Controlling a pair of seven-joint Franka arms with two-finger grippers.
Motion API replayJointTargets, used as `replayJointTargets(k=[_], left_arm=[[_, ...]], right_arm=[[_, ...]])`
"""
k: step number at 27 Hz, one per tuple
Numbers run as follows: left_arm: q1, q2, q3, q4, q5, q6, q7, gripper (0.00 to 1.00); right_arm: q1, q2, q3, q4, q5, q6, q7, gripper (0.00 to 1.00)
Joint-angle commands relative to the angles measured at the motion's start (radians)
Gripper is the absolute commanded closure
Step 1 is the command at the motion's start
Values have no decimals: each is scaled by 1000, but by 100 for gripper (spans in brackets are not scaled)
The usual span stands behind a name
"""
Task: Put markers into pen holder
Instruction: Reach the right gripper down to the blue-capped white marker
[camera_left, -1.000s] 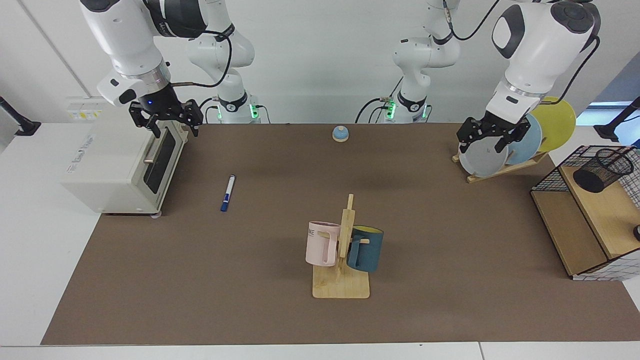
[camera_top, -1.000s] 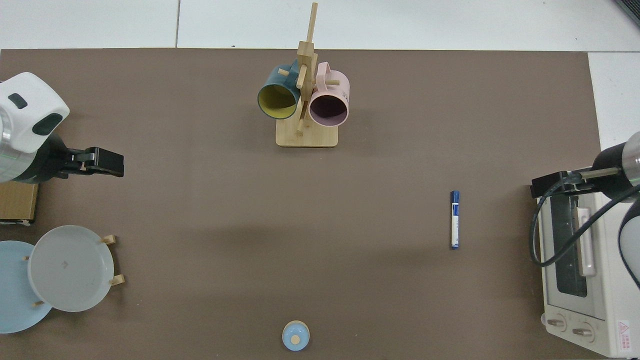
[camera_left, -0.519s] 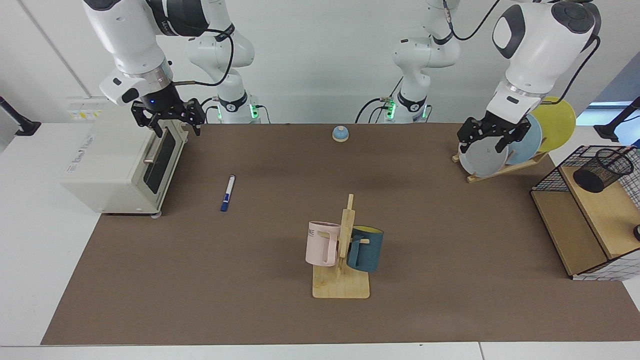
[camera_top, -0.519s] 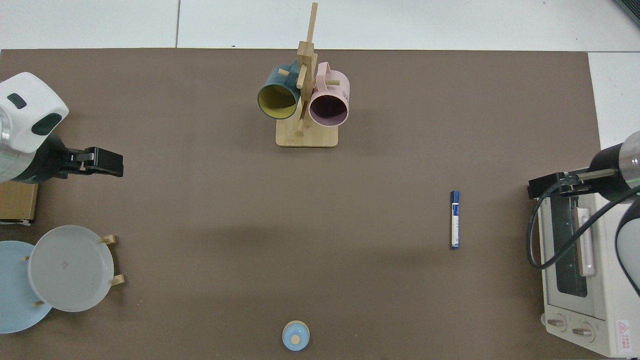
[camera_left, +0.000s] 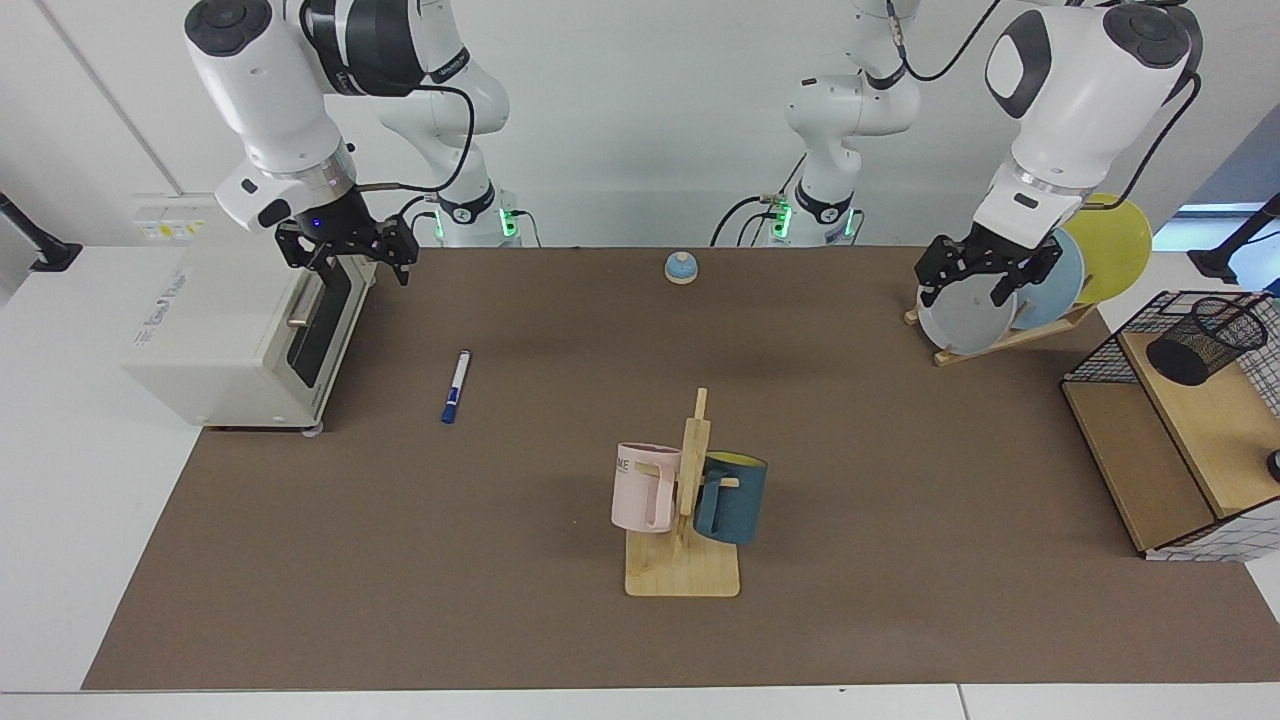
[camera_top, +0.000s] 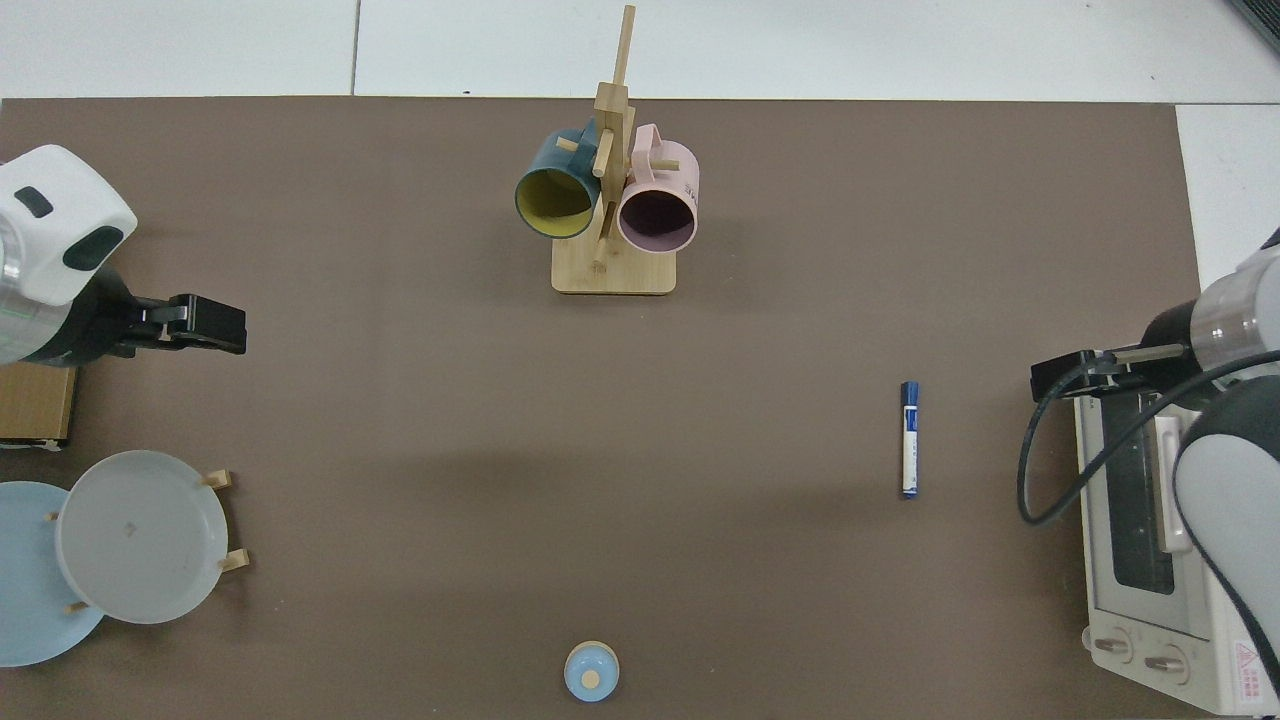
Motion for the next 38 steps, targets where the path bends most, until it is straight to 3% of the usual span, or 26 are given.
replayJointTargets(k=[1, 6, 13, 18, 27, 38], left_arm=[[-8, -6, 8, -10, 6, -2, -5, 0], [-8, -6, 8, -11, 6, -2, -5, 0], [-8, -6, 8, -13, 6, 0, -5, 0], [-6, -6, 8, -13, 6, -2, -5, 0], [-8, -6, 8, -14, 6, -3, -5, 0], [-8, -6, 8, -14, 6, -5, -7, 0]], right_arm=[[-2, -40, 4, -132, 18, 94, 50, 0], [-3, -27, 4, -207, 46, 171, 79, 0], [15, -22, 4, -390, 56, 353, 90, 0], [49, -22, 4, -467, 56, 410, 141, 0], [55, 26, 4, -551, 56, 520, 132, 0], [50, 73, 4, -554, 56, 576, 151, 0]])
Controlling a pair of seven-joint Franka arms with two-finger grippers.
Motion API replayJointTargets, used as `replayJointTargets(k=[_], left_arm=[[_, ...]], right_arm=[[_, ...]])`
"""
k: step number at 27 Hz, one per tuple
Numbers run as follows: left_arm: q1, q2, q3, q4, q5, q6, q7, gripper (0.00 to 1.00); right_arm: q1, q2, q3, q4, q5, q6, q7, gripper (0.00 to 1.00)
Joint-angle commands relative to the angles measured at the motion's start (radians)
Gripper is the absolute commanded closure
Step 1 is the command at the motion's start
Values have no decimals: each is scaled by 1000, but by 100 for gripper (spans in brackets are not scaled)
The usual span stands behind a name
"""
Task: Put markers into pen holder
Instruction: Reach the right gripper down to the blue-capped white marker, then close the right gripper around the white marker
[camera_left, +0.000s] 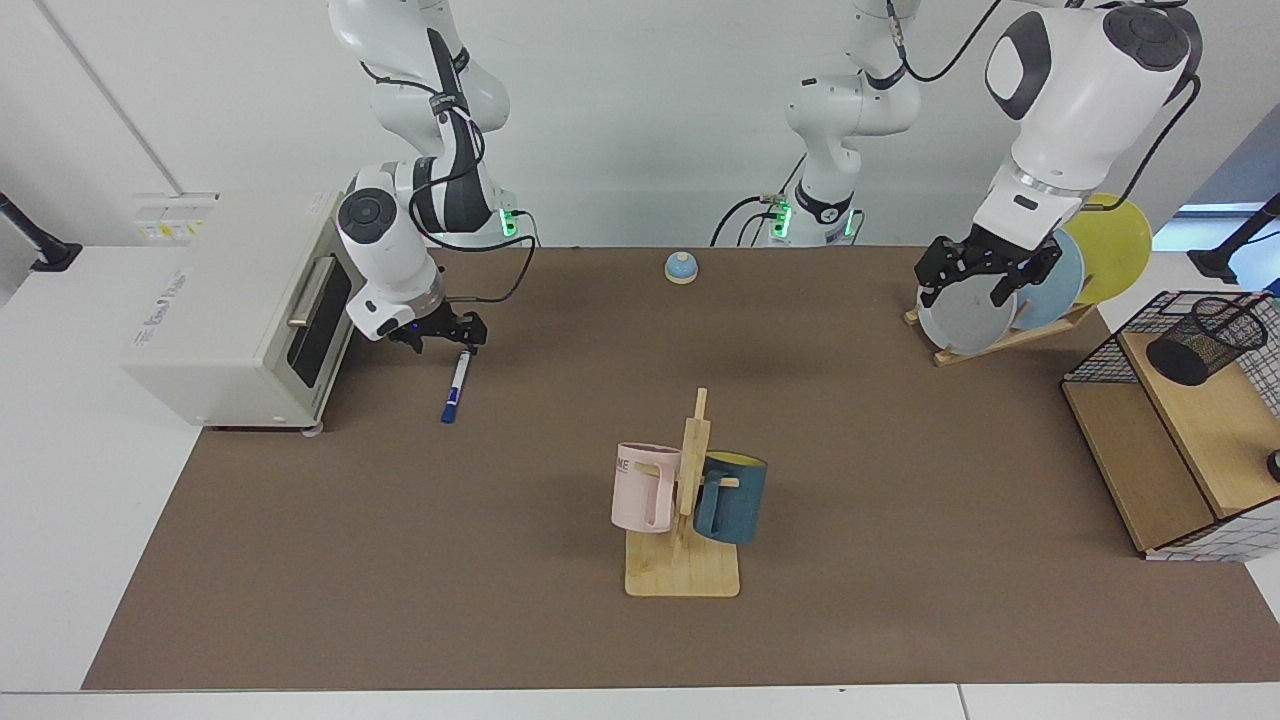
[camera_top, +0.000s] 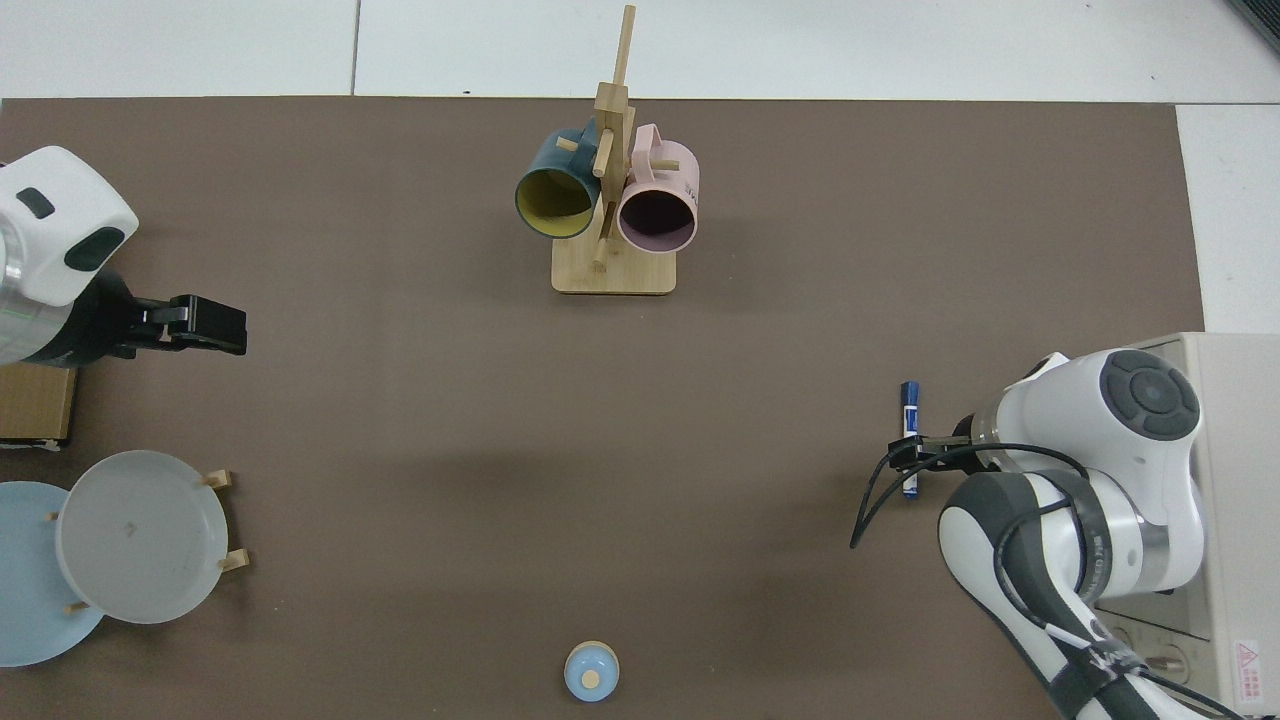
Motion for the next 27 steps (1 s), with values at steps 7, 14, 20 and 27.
replayJointTargets(k=[7, 14, 20, 27], left_arm=[[-15, 0, 1, 4, 2, 11, -3, 0], [-15, -2, 1, -1, 0, 12, -3, 0], [-14, -5, 1, -7, 0, 11, -2, 0], [-14, -5, 1, -7, 0, 11, -3, 0]], right_arm=[[-21, 99, 4, 11, 9, 185, 3, 0], [-23, 175, 3, 53, 0, 260, 6, 0], [-24, 177, 3, 51, 0, 261, 6, 0], [-29, 174, 4, 50, 0, 253, 12, 0]])
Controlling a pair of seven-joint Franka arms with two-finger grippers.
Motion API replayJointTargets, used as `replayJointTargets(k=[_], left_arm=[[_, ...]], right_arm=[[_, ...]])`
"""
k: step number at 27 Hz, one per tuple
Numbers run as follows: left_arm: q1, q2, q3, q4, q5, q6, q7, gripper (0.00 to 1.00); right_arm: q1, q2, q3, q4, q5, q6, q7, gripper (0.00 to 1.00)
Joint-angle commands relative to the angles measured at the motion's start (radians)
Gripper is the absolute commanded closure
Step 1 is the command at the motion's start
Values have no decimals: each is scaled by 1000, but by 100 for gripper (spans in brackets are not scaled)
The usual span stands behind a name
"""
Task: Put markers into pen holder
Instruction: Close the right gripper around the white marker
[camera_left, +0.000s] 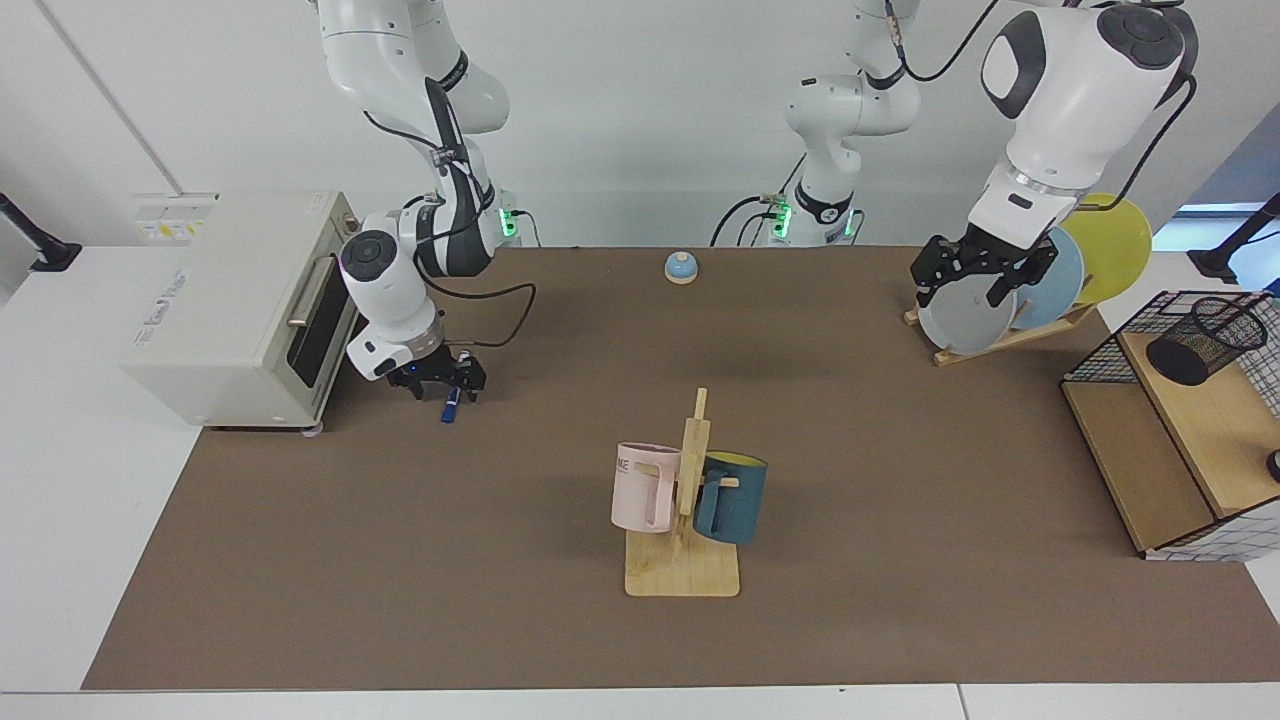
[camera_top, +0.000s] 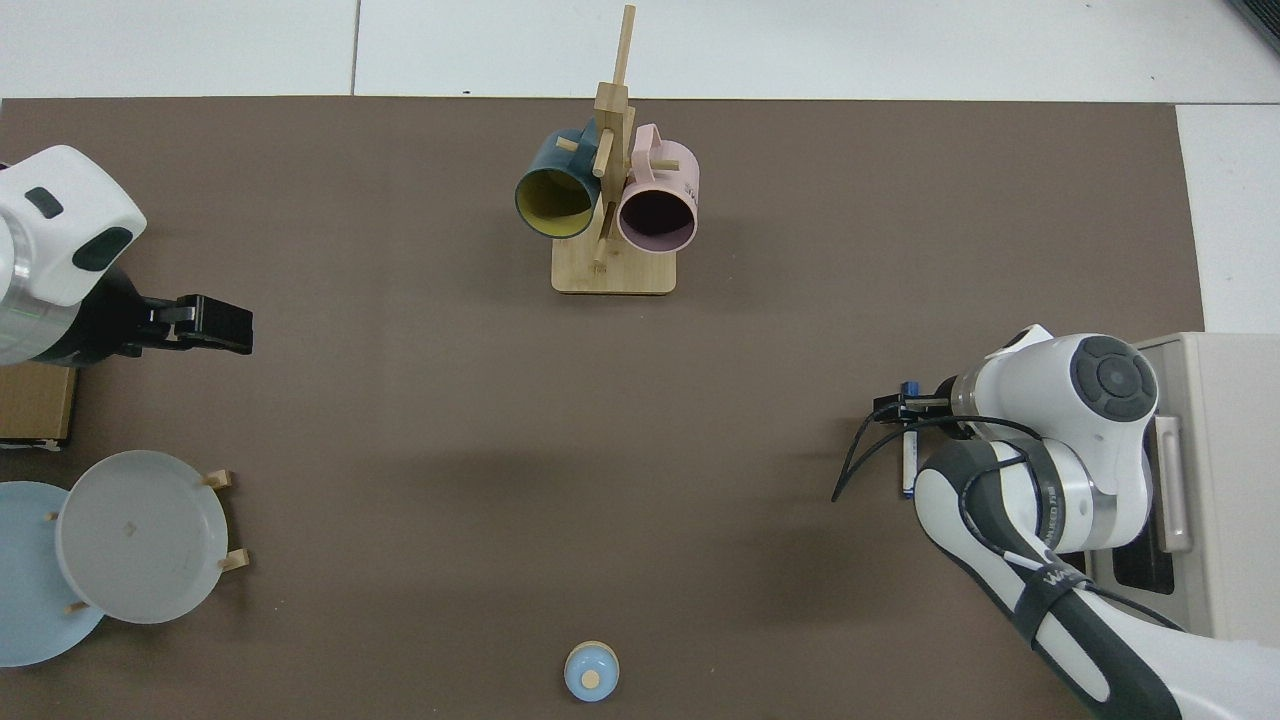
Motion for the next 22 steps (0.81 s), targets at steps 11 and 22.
replayJointTargets(k=[11, 22], left_arm=[[-13, -5, 11, -8, 1, 5, -4, 0], [-13, -5, 11, -8, 1, 7, -5, 0]], right_arm=[[-19, 2, 9, 2, 0, 4, 6, 74], [-20, 11, 9, 28, 14, -31, 15, 100]])
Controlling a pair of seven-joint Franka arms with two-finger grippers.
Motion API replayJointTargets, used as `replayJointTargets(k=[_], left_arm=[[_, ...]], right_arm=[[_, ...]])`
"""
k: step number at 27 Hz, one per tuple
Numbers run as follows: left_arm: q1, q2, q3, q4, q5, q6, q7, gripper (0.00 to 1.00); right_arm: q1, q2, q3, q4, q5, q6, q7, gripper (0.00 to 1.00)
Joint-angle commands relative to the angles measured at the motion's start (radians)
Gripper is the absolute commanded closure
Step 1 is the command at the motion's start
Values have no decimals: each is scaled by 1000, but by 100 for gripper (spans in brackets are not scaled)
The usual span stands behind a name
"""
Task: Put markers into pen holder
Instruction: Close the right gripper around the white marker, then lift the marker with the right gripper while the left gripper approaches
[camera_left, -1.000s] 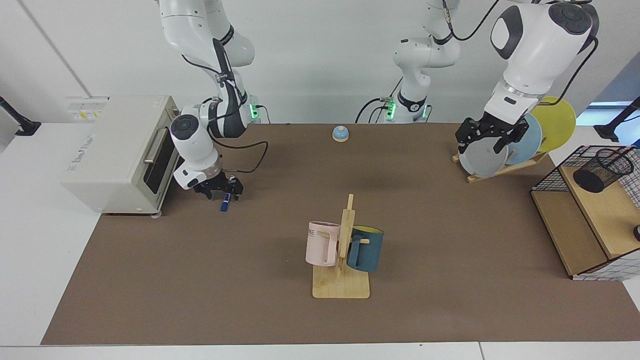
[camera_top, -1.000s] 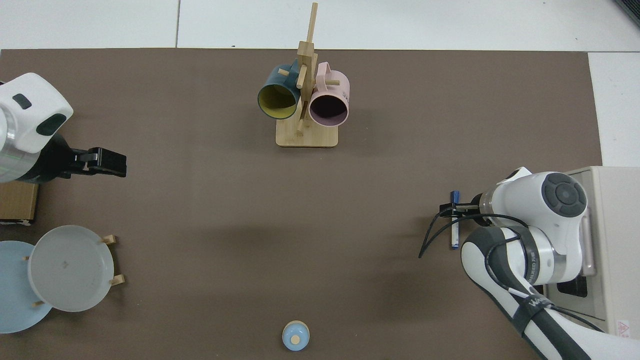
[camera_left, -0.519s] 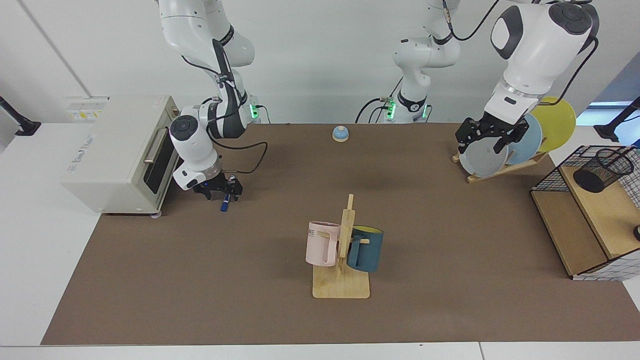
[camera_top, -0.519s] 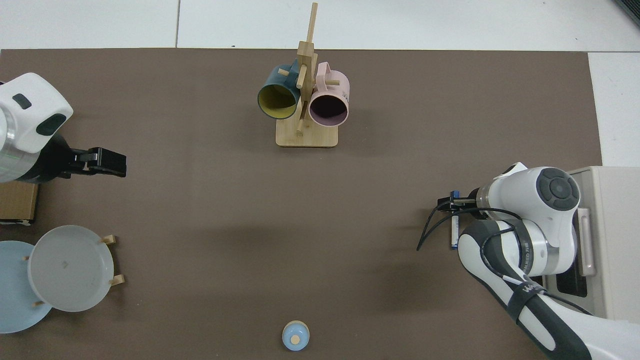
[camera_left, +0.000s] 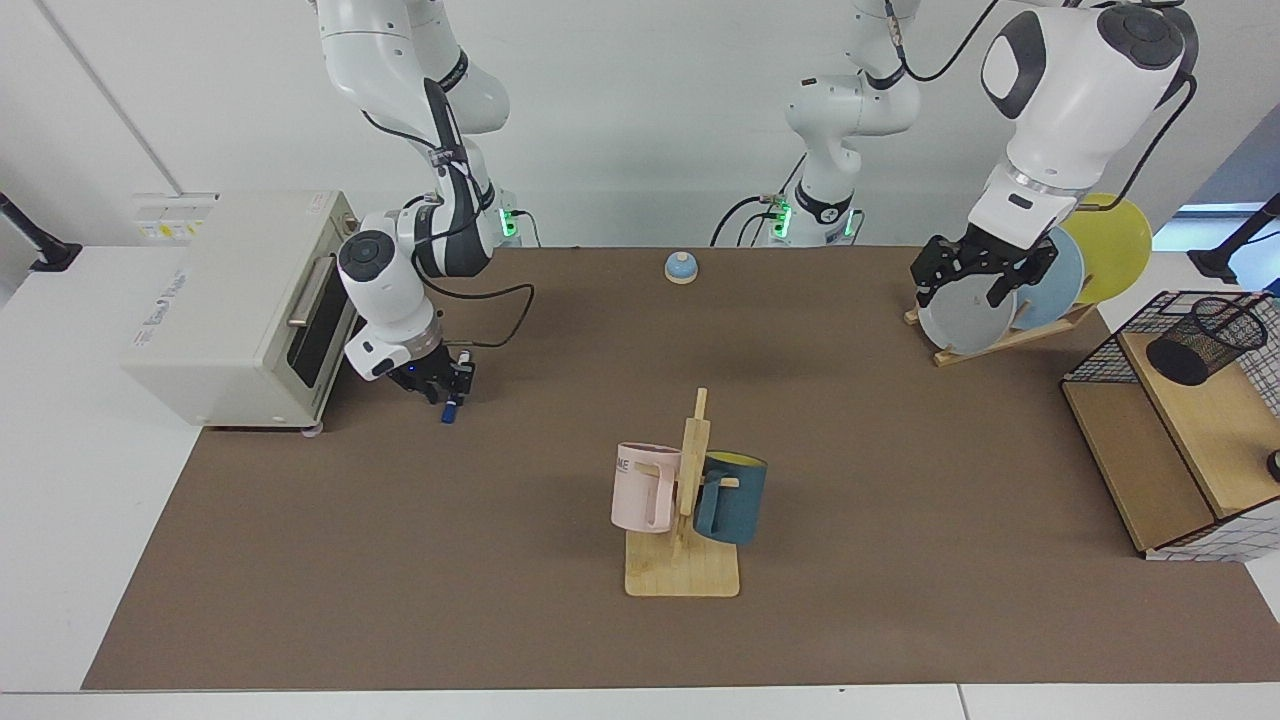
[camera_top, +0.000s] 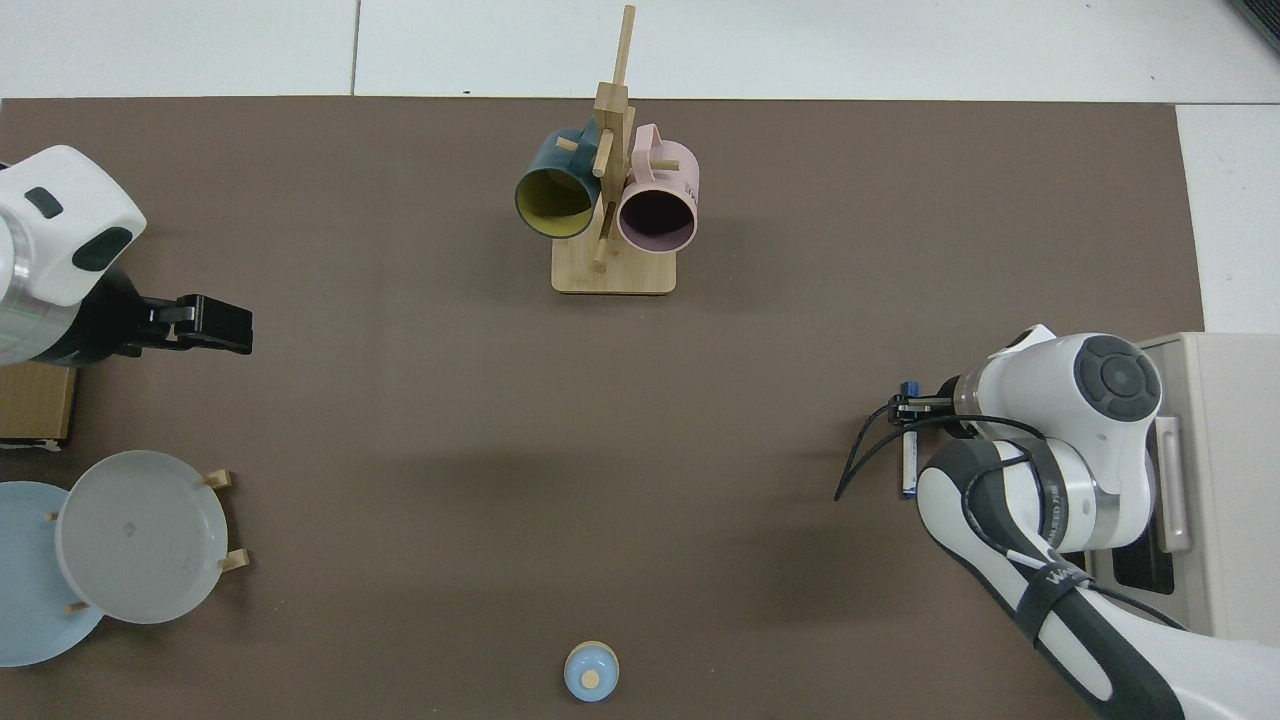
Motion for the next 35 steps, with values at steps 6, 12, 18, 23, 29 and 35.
replayJointTargets(k=[6, 12, 18, 23, 29, 35], left_arm=[[-13, -5, 9, -5, 1, -12, -4, 0], [-14, -7, 9, -10, -23, -18, -5, 0], [-21, -7, 1, -11, -33, -33, 12, 0], [-33, -7, -5, -16, -82, -32, 212, 0], [-36, -7, -12, -16, -74, -29, 525, 0], [-50, -8, -20, -16, -68, -23, 812, 0]], right_arm=[[-7, 8, 13, 105, 82, -185, 71, 100], [19, -9, 19, 171, 187, -330, 153, 100], [79, -20, 22, 284, 300, -500, 318, 100], [171, -17, 22, 408, 386, -591, 565, 100], [265, -3, 22, 505, 500, -597, 801, 100], [309, 48, 22, 603, 602, -577, 973, 100]])
